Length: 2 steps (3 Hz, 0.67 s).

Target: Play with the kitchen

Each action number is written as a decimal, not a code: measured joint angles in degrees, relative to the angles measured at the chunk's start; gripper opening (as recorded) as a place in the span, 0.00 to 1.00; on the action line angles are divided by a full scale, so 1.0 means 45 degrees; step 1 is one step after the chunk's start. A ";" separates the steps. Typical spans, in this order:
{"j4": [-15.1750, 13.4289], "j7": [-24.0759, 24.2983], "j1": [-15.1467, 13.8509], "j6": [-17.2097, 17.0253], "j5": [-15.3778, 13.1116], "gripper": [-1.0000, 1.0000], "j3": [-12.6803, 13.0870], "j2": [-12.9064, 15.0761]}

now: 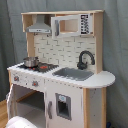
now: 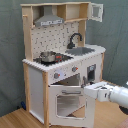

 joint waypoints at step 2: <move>0.0709 0.2685 -0.0738 0.0156 -0.0496 1.00 0.0503 -0.0022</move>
